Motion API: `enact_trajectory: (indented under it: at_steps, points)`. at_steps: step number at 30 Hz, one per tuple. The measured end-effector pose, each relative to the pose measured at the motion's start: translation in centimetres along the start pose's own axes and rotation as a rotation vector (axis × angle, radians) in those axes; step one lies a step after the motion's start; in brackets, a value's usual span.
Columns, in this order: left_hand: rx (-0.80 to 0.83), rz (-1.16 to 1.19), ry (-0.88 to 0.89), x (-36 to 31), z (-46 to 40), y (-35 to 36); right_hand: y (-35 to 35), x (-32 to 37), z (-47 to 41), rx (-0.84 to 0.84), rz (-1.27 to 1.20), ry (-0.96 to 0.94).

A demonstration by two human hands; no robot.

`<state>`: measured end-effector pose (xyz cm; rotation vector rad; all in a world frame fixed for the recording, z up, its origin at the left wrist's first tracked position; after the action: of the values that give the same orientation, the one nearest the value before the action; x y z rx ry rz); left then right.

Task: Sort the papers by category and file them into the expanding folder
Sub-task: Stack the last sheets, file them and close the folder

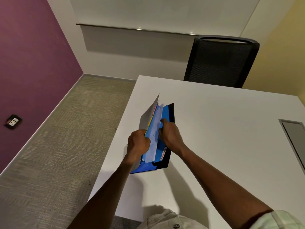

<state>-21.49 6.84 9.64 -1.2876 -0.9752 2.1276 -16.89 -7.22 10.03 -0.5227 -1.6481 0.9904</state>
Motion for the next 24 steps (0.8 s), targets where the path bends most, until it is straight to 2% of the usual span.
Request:
enact_trajectory:
  at_steps: [2,4,7,10,15,19,21,24]
  points:
    - [-0.003,-0.015,-0.003,-0.2,0.0,0.2,-1.2,0.1,0.8,-0.088,0.154,-0.046]
    - [-0.006,-0.028,-0.005,-0.4,0.0,0.5,-2.3,-0.2,1.2,-0.105,0.309,-0.029]
    - [-0.003,-0.029,-0.014,-0.6,-0.4,1.0,-3.4,-2.3,1.7,-0.184,0.335,0.063]
    - [0.007,-0.053,-0.007,-0.9,-0.6,1.3,-4.3,-5.2,2.2,-0.296,0.204,0.155]
    - [0.041,-0.085,-0.025,-1.6,-0.1,2.8,-3.5,-10.6,2.4,-0.29,-0.219,0.373]
    - [0.07,-0.062,-0.113,-2.3,0.5,5.2,-2.5,-12.7,3.1,-0.309,-0.362,0.468]
    - [0.058,-0.155,-0.126,-2.9,0.7,6.5,-2.2,-13.3,3.4,-0.31,-0.377,0.482]
    - [0.028,-0.474,-0.073,-4.6,1.0,8.8,-1.9,-14.2,3.6,-0.296,-0.4,0.492]
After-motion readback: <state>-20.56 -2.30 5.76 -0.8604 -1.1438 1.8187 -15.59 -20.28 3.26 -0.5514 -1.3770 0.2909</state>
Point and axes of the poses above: each hand's wrist, its own z-axis away from the middle knuckle, its own y-axis out of the palm, x = y × z, the point moved 5 cm from there along -z, towards the middle knuckle, and after that the axes turned 12 degrees about -y, right-handed, at the moved point
